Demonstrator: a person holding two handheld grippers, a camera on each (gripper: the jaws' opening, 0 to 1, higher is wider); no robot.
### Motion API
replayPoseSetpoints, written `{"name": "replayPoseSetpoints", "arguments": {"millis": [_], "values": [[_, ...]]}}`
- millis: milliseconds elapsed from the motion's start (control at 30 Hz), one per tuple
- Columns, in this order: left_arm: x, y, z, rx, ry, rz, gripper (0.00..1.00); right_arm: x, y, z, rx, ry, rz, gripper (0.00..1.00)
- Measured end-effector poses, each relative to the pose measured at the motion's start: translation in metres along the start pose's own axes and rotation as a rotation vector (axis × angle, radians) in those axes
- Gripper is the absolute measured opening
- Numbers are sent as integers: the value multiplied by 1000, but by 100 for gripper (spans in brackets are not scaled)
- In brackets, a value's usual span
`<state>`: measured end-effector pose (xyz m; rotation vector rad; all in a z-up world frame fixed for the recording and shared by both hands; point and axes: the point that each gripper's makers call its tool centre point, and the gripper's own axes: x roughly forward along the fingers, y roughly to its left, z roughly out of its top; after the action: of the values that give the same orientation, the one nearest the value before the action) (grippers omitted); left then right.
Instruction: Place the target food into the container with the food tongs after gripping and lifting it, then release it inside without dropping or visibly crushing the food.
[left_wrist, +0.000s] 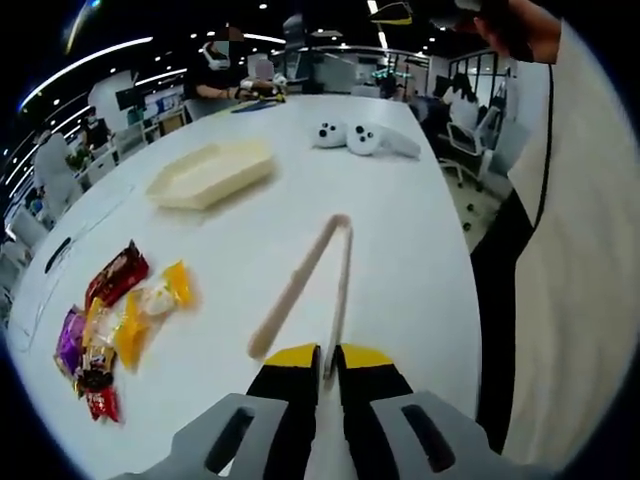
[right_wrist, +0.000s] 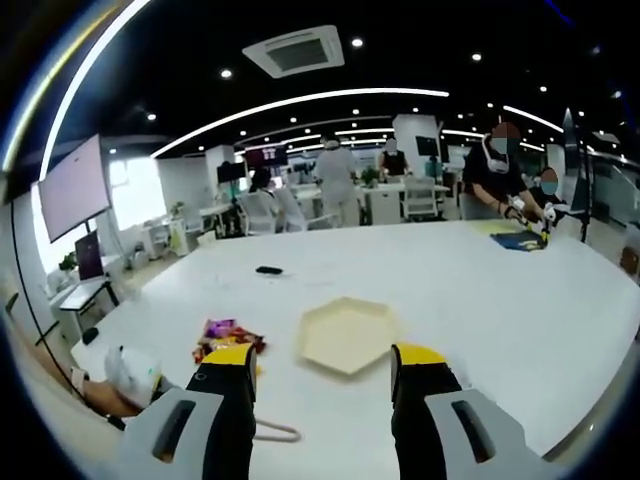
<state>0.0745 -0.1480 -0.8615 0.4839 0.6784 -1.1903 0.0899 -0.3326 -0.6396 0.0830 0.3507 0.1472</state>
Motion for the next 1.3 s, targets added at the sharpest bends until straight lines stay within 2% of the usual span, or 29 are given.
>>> {"name": "replayPoseSetpoints", "arguments": {"millis": [233,500,767,900,1067,1300], "values": [[0,2,0,-23,3,0,4,0,0,-3,6,8,-1,54],[1,-1,0,46,19,-29,1,-1,0,-3,20,11,-4,54],[4,-7,1,48,29,-55,0,-1,-4,8,13,-4,-3,54],[3,-8,2,49,34,-59,0,-3,-5,7,-5,6,0,54],[-4,-8,11,38,0,-59,0,-4,-4,2,1,19,8,54],[-14,-2,22,-3,-45,-45,0,0,-1,8,-2,10,27,54]]}}
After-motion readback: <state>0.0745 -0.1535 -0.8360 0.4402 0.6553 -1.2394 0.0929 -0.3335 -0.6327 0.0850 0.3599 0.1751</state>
